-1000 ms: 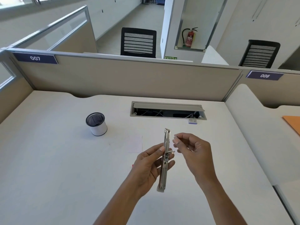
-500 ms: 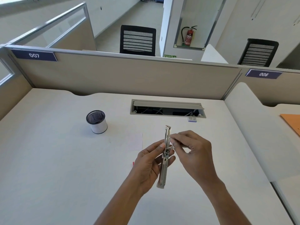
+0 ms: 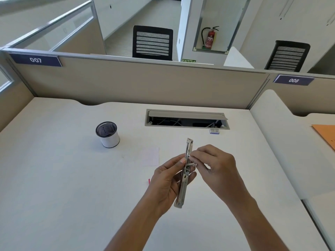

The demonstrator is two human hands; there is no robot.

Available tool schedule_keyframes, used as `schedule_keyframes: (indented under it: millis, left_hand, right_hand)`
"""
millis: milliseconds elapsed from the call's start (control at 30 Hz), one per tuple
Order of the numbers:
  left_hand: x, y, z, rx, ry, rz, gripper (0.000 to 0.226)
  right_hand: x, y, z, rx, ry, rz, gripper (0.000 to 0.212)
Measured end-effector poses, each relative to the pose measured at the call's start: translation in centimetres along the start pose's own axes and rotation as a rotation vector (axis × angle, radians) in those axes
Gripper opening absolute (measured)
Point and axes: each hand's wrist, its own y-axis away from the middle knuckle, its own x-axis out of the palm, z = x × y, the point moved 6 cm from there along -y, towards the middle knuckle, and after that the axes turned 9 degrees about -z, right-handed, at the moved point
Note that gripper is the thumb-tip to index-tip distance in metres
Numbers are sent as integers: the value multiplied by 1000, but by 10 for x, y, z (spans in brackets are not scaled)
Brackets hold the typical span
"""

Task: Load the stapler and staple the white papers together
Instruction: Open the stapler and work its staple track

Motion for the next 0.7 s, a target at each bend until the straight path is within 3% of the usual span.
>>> schedule_keyframes:
  millis: [333,500,700]
  left_hand:
    - [2,2,2,-32,13,-2,26]
    - [0,1,4,-59,17,-1,26]
    - [0,-1,9,-74,12,-3,26]
  right_hand:
    - [3,1,-1,6,-25,-8,11]
    - [5,3,-9,159,-197,8,15]
    - [7,8,-20,467,-391,24,24]
